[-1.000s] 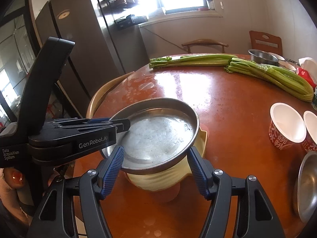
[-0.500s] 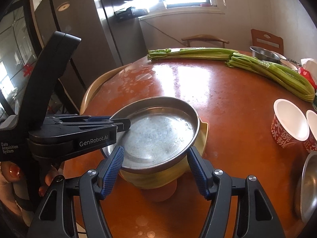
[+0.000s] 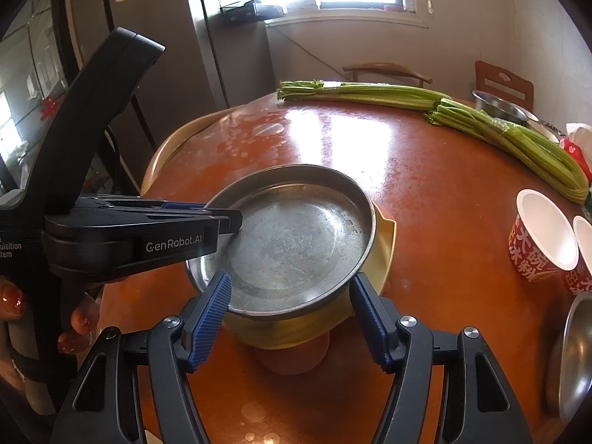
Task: Organize plates and bowls
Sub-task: 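Lower the steel plate onto the yellow plate and open the left gripper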
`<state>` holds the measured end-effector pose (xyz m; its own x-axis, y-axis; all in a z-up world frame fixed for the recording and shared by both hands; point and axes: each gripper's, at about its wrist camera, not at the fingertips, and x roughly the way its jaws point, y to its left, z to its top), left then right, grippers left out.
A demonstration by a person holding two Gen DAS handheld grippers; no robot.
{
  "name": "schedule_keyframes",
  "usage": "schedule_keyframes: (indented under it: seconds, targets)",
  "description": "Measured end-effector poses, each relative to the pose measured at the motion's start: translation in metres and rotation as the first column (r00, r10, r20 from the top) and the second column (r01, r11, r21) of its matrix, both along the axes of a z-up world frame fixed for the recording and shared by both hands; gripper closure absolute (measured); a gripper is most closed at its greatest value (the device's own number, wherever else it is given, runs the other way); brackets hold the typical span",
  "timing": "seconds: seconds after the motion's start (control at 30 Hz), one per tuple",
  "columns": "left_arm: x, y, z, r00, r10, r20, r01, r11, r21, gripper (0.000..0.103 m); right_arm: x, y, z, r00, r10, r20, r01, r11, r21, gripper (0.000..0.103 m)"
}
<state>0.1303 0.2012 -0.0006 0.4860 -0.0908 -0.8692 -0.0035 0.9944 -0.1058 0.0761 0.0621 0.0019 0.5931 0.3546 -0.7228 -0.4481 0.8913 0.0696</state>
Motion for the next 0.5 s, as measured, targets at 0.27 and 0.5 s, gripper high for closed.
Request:
schedule_keyframes:
  seconds: [0.27,0.5]
  targets:
    - [0.000,0.001,-0.006,1.000,0.001,-0.007,-0.001,1.000,-0.007,0.078,-0.007,0.010,-0.005,0.999,0.012,0.042,-0.009,0.997,-0.082,0.034]
    - [-0.004,0.006,-0.003,1.000,0.004,0.001,-0.004,1.000,-0.019,0.078,-0.009,0.013,-0.007,0.998,0.023,0.053,-0.018,0.996,-0.091,0.034]
